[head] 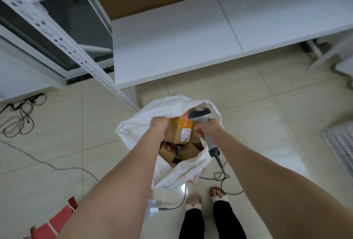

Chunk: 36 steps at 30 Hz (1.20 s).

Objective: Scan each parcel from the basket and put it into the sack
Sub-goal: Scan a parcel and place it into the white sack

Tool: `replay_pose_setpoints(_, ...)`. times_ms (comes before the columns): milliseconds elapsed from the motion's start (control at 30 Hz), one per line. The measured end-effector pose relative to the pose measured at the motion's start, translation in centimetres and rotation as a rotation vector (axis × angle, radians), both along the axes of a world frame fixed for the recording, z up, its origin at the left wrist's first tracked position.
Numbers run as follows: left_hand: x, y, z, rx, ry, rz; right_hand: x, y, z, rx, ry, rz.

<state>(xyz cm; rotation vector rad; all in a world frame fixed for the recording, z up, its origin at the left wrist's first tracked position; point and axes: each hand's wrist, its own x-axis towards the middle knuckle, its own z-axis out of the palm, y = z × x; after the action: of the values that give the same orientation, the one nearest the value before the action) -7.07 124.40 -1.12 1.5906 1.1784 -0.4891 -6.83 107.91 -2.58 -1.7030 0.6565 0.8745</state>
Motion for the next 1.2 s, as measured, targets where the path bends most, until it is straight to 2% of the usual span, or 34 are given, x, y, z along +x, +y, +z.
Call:
replay_pose_setpoints(267,4.0,-12.1,9.3,0.011,-0.113,-0.330,-0.5,-10.8,9.4,0.070,-0.102,-0.281)
replay_pose_setpoints(367,4.3,-19.2,11.9,0.017,-0.169,-0.479,-1.8,-17.1,11.8,0.124,-0.159,-0.410)
replay_pose_setpoints(533,3.2,-33.4,15.7,0.030,-0.239,-0.560,-4.2,-29.5,14.7,0.163,-0.222,-0.612)
replay_pose_setpoints(867,-1.6,-62.7,17.2,-0.065,-0.319,-0.845,-11.7,-56.5,16.9,0.216,-0.237,-1.058)
replay_pose_setpoints(967,-2.6,-69.6,16.7,-0.101,-0.325,-0.931,-13.4,-62.7,17.0,0.247,-0.212,-1.186)
replay_pose_setpoints(1200,-3.1,-84.3,14.0,-0.137,-0.274,-1.093,-14.6,-75.2,14.0,0.241,-0.297,-1.381)
